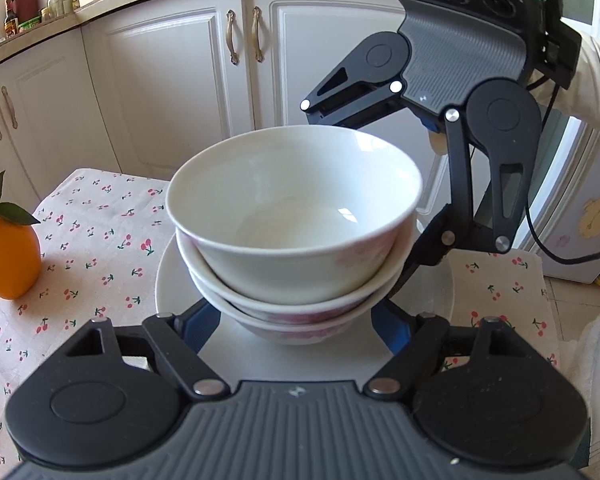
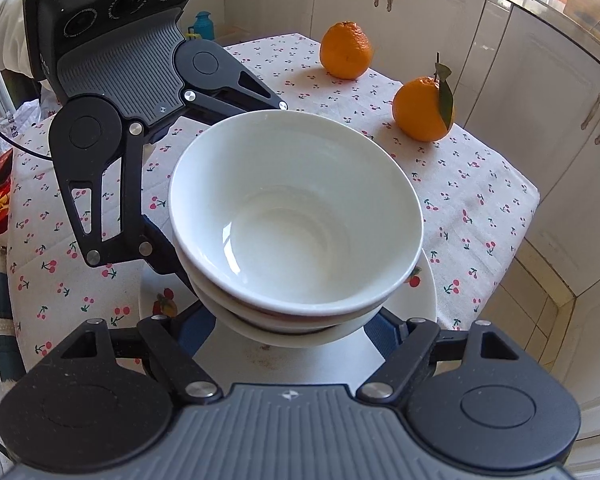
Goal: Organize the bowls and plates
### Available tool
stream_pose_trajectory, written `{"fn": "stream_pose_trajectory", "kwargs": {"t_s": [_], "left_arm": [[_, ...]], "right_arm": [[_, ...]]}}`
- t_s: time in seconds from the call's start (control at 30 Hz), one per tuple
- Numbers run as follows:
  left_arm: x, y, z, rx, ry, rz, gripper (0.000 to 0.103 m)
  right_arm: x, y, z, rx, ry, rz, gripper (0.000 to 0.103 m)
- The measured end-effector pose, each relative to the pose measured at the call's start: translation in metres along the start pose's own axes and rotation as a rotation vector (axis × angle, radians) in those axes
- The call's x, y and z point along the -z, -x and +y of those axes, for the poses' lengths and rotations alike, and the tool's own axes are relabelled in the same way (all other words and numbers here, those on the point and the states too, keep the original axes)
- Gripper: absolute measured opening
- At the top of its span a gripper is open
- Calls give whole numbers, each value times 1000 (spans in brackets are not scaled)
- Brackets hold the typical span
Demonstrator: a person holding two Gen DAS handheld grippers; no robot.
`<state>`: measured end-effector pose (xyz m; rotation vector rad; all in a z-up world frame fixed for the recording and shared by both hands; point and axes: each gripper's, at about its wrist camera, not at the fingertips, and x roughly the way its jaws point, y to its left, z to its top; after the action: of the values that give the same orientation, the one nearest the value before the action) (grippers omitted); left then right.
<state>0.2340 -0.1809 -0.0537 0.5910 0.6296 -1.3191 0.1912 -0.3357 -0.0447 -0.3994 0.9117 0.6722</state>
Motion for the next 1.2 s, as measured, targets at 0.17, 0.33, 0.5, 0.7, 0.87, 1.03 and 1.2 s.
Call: {"fn": "stream_pose_trajectory", "kwargs": {"t_s": [0.17, 0.33, 0.5, 0.7, 0.87, 1.03, 1.2], "left_arm": [[1, 8, -7, -28, -8, -13, 97], [6, 25, -20, -119, 13, -42, 98], [14, 56, -39, -253, 68, -131, 103], [30, 93, -60, -391, 269, -212, 103], [48, 113, -87, -488, 390, -259, 102], [62, 131, -115, -550, 504, -291, 103], [63, 150, -130, -605, 615, -293, 102]], "right_arm": [[2, 4, 6, 19, -1, -13, 100], [4, 16, 14, 68, -44, -20, 101], [6, 36, 37, 180, -103, -40, 103], [9, 53, 70, 300, -322, -47, 103], [17, 56, 102, 383, -471, -65, 103], [27, 57, 133, 498, -602, -79, 103], [25, 71, 158, 583, -707, -131, 103]]}}
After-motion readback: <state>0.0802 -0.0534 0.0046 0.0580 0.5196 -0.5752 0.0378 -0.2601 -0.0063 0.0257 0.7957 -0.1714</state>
